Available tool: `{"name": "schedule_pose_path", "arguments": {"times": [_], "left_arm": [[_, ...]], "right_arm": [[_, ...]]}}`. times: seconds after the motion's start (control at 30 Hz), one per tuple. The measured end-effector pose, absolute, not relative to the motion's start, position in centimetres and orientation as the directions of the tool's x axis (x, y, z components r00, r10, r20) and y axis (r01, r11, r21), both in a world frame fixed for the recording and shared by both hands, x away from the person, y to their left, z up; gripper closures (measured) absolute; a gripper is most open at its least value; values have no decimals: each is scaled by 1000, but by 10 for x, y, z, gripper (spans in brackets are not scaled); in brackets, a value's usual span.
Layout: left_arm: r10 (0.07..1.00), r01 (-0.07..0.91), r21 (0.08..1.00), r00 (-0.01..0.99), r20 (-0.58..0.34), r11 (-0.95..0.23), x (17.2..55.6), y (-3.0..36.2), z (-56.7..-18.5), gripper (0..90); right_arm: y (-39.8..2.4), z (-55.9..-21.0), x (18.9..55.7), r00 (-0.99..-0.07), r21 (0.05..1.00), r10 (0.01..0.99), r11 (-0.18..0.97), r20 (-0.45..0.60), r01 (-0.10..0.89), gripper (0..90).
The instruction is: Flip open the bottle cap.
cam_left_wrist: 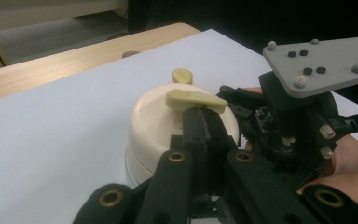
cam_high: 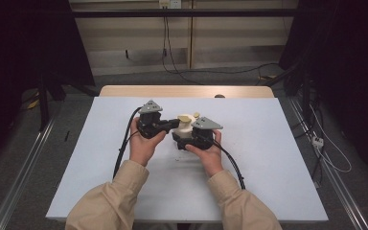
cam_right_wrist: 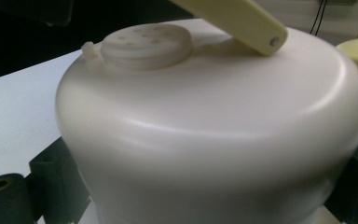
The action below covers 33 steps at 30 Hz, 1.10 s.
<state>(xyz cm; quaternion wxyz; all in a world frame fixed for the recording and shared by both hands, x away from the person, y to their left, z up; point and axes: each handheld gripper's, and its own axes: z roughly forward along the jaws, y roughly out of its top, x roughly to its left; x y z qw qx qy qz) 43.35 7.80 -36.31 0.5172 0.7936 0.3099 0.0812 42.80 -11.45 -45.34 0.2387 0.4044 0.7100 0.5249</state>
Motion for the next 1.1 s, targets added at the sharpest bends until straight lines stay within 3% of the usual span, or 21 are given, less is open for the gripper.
{"name": "schedule_pose_path", "arguments": {"times": [1.1], "left_arm": [[591,405,876,785,-185,-264,439,72,-360,900]], "right_arm": [[-114,-453,428,-556,939,827,125,80,321,68]]}}
